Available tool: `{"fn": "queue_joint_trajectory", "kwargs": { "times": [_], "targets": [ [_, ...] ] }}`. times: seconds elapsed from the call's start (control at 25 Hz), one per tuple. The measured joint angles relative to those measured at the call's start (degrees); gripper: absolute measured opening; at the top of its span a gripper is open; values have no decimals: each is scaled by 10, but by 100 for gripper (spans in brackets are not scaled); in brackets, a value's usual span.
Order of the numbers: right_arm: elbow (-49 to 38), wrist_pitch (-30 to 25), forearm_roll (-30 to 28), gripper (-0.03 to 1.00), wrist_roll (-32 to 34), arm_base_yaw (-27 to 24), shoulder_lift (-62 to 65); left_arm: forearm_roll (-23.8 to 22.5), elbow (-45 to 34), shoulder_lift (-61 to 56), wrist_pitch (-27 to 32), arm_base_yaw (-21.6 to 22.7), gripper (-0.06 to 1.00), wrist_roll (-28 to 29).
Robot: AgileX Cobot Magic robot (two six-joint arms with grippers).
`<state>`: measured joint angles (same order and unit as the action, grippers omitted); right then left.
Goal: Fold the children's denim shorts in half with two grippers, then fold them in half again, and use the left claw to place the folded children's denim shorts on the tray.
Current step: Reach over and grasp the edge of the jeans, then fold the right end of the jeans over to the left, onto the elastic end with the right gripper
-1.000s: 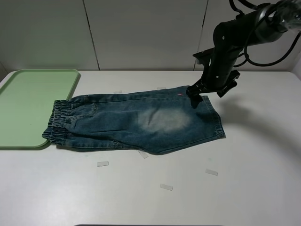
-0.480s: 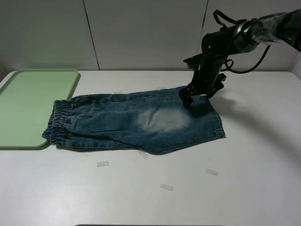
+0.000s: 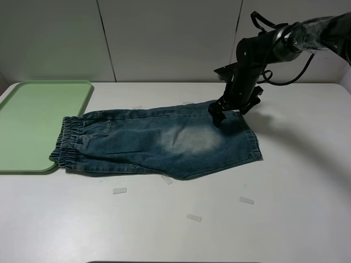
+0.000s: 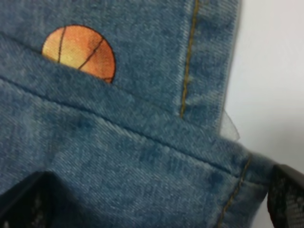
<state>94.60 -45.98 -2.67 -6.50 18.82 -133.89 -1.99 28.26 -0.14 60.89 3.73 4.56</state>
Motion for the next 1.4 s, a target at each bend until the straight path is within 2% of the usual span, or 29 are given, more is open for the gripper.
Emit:
{"fn": "queue_joint_trajectory", "kwargs": {
  "times": [0.12, 0.52, 0.96, 1.16, 1.4],
  "targets": [
    [0, -3, 15, 55, -4, 0, -1, 0, 0, 0, 0, 0, 95, 0],
    [0, -3, 27, 5, -4, 5, -1, 0, 0, 0, 0, 0, 95, 0],
    [-1, -19, 10, 4, -4, 6, 8, 0, 0, 0, 0, 0, 95, 0],
    [-8, -81, -44, 4, 2, 6, 36, 0, 0, 0, 0, 0, 95, 0],
    [-8, -113, -133, 4, 30, 6, 94, 0, 0, 0, 0, 0, 95, 0]
  ]
}}
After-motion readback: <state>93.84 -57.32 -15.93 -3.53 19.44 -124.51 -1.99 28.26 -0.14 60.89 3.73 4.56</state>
